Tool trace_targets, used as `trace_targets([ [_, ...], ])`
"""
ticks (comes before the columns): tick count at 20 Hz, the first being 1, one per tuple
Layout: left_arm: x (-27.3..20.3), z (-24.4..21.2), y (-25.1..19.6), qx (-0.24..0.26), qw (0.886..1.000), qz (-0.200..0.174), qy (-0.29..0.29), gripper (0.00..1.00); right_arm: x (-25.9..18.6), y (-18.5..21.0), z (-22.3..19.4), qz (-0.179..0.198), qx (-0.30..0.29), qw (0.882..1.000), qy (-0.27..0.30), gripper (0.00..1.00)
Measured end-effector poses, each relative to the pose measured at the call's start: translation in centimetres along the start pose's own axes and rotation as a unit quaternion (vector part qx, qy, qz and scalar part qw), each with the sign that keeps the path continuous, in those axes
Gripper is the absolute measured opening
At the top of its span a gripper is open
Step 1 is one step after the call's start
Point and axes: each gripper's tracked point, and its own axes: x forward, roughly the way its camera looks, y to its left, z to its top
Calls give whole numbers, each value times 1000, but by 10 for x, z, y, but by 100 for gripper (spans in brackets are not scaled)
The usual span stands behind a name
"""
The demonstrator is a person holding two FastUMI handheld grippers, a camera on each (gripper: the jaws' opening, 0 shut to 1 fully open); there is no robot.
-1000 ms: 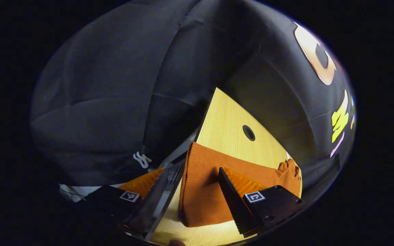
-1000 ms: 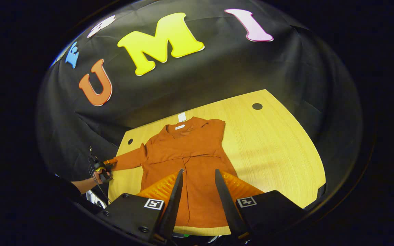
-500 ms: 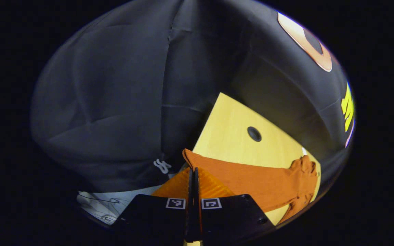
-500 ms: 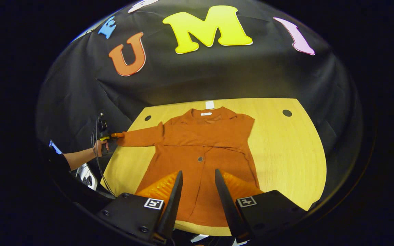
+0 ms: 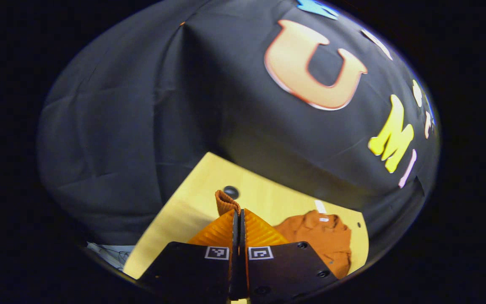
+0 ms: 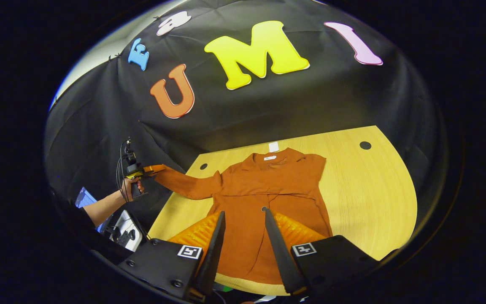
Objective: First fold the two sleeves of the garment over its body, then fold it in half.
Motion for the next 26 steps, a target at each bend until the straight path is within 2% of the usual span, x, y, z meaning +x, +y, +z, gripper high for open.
trace_targets([
  [1, -6, 4, -35, 11, 1000, -16, -5, 3, -7, -3, -1, 6, 9, 1000, -6, 58],
  [3, -17, 8, -106, 39, 998, -50, -12, 2, -25, -14, 1, 16, 19, 999, -23, 71],
  [4, -19, 8, -142, 53, 996, -70, -15, 3, -35, -22, 1, 16, 19, 999, -31, 64],
  [6, -16, 5, -216, 85, 991, -104, -22, 3, -60, -43, 4, 8, 17, 999, -49, 81],
  [8, -9, -8, -282, 94, 986, -138, -15, 2, -88, -70, 10, -8, 14, 997, -72, 87],
  [11, 7, -47, -365, 118, 977, -175, 8, 3, -133, -117, 12, -50, 12, 994, -101, 87],
  [14, 30, -100, -420, 137, 970, -197, 44, 2, -176, -161, -1, -89, 37, 989, -114, 87],
  [17, 67, -155, -455, 156, 961, -209, 88, 2, -207, -203, -16, -134, 65, 981, -123, 87],
  [20, 108, -215, -457, 137, 962, -198, 132, 3, -237, -234, -38, -169, 80, 974, -130, 87],
  [24, 159, -291, -423, 113, 966, -133, 191, 3, -279, -257, -62, -230, 91, 960, -133, 87],
  [26, 171, -313, -408, 119, 967, -107, 197, 3, -294, -264, -77, -259, 103, 952, -127, 87],
])
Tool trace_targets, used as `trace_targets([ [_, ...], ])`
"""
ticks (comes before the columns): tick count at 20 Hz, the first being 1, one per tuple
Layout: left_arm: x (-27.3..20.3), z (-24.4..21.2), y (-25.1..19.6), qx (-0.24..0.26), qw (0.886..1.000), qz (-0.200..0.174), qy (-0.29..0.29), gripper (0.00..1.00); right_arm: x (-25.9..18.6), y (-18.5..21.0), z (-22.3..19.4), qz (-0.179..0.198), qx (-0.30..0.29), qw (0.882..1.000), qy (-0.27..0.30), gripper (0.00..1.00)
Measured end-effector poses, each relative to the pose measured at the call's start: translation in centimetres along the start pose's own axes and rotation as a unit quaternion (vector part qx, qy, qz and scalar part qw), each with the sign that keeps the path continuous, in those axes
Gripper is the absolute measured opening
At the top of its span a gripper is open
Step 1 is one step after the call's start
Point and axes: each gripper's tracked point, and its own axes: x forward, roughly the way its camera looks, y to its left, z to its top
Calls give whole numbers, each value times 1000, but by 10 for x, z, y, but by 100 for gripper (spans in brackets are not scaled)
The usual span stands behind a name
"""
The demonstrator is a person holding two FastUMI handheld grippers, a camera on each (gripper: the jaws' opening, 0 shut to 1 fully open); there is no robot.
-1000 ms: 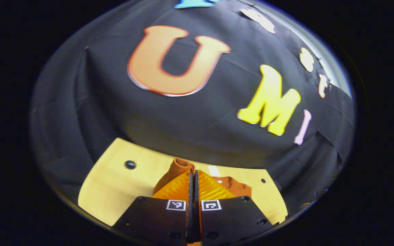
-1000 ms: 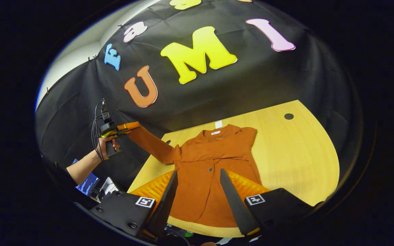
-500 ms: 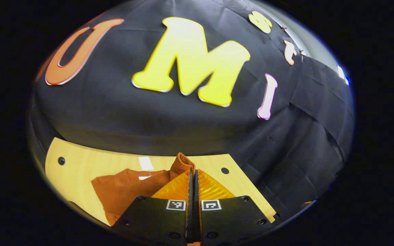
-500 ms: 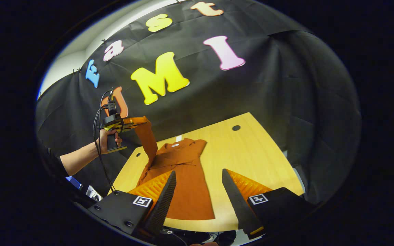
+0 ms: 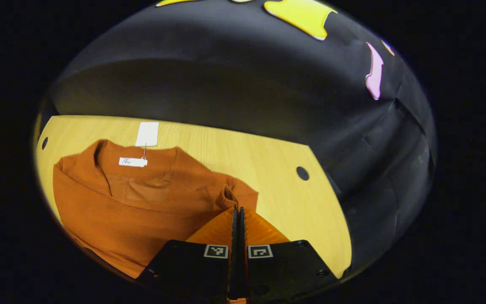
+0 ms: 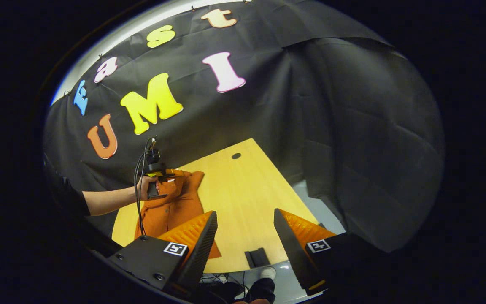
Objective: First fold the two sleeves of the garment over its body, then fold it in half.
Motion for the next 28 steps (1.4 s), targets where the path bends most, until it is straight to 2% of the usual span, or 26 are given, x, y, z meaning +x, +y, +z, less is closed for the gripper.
trace_targets([
  [1, 3, -6, 2, -5, 1000, 3, -3, 4, -5, -6, -5, -12, 2, 1000, 3, 87],
  [2, 20, -7, -7, -17, 1000, -10, -2, 4, -8, -9, -8, -22, 3, 1000, 4, 87],
  [3, 17, -15, -3, -27, 999, -20, 3, 5, -10, -10, -9, -27, 5, 1000, 3, 87],
  [6, 8, -22, -23, -10, 999, -30, 5, 65, -5, 8, -8, -20, 0, 1000, 0, 87],
  [7, 0, -20, -26, -4, 1000, -31, 0, 70, 0, 18, -5, -11, -6, 1000, -2, 87],
  [8, -13, -18, -27, 2, 999, -32, -8, 97, 5, 28, -4, -1, -13, 1000, -4, 81],
  [9, -31, -12, -26, 8, 999, -29, -24, 89, 10, 39, -2, 10, -22, 1000, -5, 87],
  [10, -50, -3, -24, 15, 999, -26, -46, 97, 16, 52, -1, 21, -32, 999, -8, 87],
  [14, -161, 35, -1, 53, 988, 9, -146, 99, 49, 114, 10, 73, -73, 995, -18, 92],
  [18, -287, 61, 34, 63, 965, 40, -252, 98, 81, 193, 28, 130, -96, 986, -42, 93],
  [20, -346, 66, 63, 83, 949, 79, -293, 99, 91, 236, 34, 157, -112, 979, -61, 93],
  [24, -416, 53, 107, 98, 930, 121, -335, 98, 100, 305, 34, 177, -148, 967, -105, 94],
  [26, -444, 46, 120, 90, 923, 128, -352, 100, 95, 334, 26, 186, -155, 964, -112, 92],
  [28, -464, 40, 132, 85, 914, 140, -372, 98, 95, 352, 17, 188, -160, 963, -113, 94],
])
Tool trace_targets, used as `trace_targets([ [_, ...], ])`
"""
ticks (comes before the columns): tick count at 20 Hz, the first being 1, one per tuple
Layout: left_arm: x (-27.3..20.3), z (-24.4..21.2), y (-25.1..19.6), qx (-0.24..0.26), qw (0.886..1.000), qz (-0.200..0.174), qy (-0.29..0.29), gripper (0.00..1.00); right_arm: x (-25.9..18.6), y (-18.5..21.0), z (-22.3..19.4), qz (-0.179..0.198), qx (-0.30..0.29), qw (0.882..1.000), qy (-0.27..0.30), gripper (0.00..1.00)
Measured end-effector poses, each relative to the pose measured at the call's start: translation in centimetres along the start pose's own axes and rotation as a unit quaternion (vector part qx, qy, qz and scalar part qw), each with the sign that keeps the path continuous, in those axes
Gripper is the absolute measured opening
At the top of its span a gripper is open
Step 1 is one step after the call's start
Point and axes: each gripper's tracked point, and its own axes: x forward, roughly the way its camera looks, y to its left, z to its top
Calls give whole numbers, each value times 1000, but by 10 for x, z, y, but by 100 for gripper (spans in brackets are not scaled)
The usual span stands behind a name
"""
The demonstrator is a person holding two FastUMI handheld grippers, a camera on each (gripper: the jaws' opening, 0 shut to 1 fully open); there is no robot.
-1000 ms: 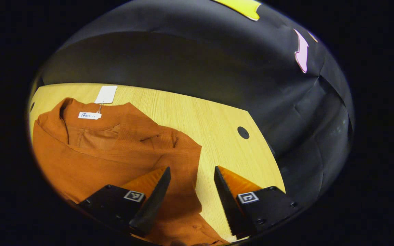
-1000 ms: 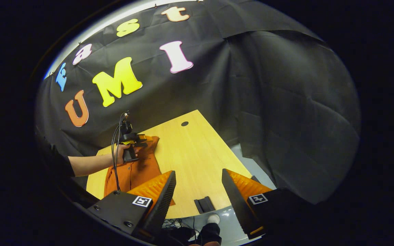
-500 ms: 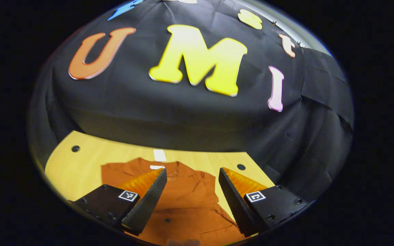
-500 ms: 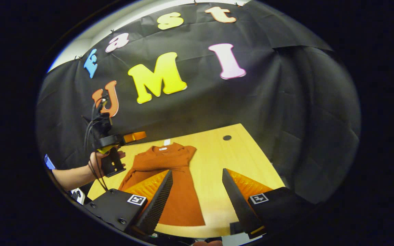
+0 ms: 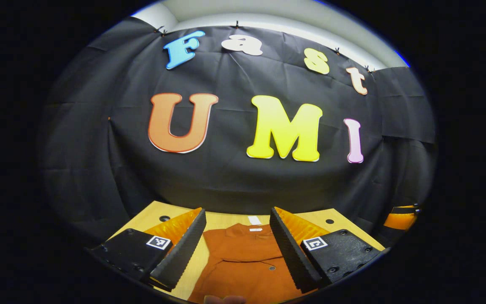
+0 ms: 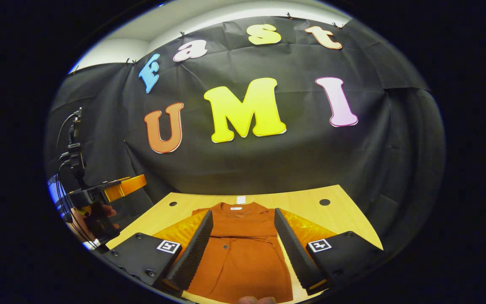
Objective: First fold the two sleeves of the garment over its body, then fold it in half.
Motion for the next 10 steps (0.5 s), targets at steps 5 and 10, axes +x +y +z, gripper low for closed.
trace_targets([
  [5, -22, -28, 7, -26, 999, -35, 26, 98, 0, 10, -28, 2, 2, 1000, 29, 94],
  [10, -57, -130, 13, -57, 977, -110, 170, 98, -16, -40, -91, 3, -16, 993, 117, 94],
])
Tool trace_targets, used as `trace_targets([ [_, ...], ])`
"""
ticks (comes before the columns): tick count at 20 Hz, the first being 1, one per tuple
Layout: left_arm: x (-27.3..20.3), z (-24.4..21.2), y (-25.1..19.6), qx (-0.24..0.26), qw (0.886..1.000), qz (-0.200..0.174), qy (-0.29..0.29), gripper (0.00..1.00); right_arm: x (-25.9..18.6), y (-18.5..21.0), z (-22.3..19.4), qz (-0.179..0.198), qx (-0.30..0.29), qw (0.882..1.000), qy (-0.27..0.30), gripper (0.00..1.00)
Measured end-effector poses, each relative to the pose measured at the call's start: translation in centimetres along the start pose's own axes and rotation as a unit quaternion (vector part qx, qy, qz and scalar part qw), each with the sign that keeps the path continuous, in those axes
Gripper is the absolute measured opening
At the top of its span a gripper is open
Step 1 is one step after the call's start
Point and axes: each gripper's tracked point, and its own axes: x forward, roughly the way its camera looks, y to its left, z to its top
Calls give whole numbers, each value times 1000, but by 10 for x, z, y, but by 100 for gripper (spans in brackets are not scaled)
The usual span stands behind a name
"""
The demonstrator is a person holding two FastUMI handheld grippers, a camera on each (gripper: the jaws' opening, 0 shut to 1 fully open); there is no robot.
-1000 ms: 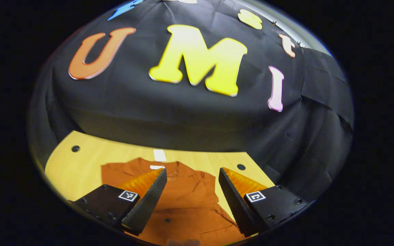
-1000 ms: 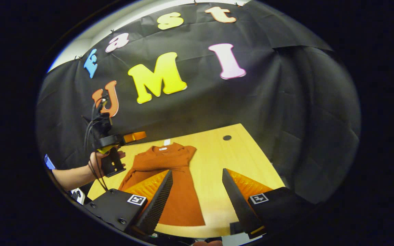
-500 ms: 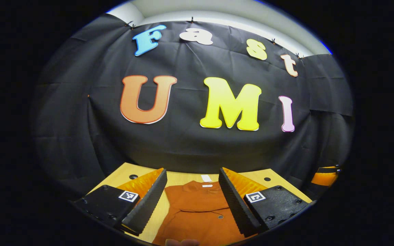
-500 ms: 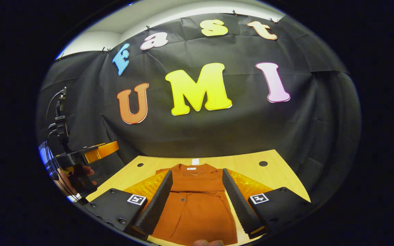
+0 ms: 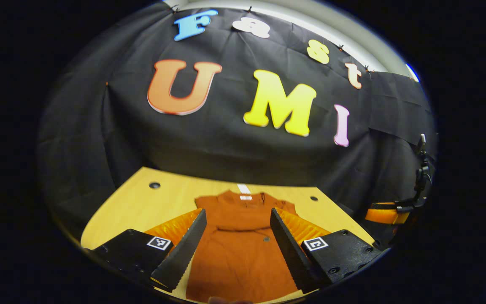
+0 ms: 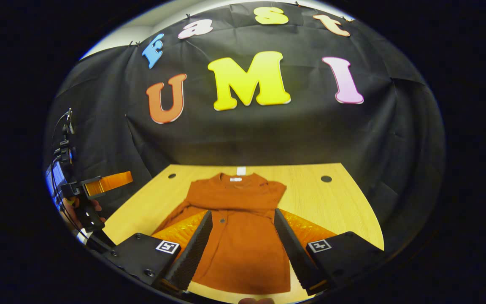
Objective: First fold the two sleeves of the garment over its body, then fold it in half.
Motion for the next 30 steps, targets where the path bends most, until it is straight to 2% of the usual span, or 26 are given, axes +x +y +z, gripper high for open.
trace_targets([
  [3, -30, -93, 32, -58, 990, -14, 131, 98, -11, -45, -67, -11, 13, 996, 84, 94],
  [5, -57, -144, 54, -121, 974, -17, 189, 99, -23, -76, -110, -32, 22, 991, 129, 94],
  [8, -91, -202, 85, -175, 951, 0, 257, 98, -42, -121, -158, -80, 21, 982, 167, 94],
  [11, -104, -225, 98, -219, 934, 17, 283, 98, -53, -140, -180, -104, 47, 977, 183, 94],
  [13, -95, -234, 94, -228, 929, 13, 291, 99, -54, -141, -187, -109, 62, 974, 189, 94],
  [16, -87, -230, 90, -219, 932, 9, 289, 95, -51, -134, -194, -100, 55, 974, 197, 95],
  [17, -83, -230, 86, -219, 932, 8, 289, 100, -47, -129, -199, -93, 49, 974, 202, 94],
  [18, -81, -230, 80, -218, 932, 4, 291, 100, -41, -124, -206, -85, 46, 973, 211, 94],
  [19, -79, -231, 75, -215, 931, -2, 296, 95, -34, -117, -213, -75, 48, 971, 220, 94],
  [21, -76, -236, 72, -204, 929, 3, 308, 92, -23, -107, -228, -60, 55, 968, 237, 94],
  [23, -72, -238, 73, -197, 927, 10, 318, 75, -13, -102, -243, -59, 60, 962, 260, 94],
  [24, -70, -239, 73, -196, 926, 15, 322, 64, -9, -100, -248, -61, 60, 960, 266, 95],
  [25, -69, -240, 72, -198, 925, 15, 325, 48, -5, -97, -251, -63, 59, 959, 271, 95],
  [26, -67, -240, 70, -199, 924, 16, 326, 63, 0, -94, -255, -65, 59, 957, 278, 95],
  [27, -67, -241, 68, -201, 922, 14, 331, 49, 1, -91, -254, -72, 44, 955, 283, 95],
  [28, -65, -242, 65, -202, 920, 13, 334, 42, 9, -86, -253, -72, 32, 955, 286, 96],
  [30, -61, -244, 66, -203, 918, 22, 339, 35, 15, -82, -253, -87, 3, 952, 294, 89],
])
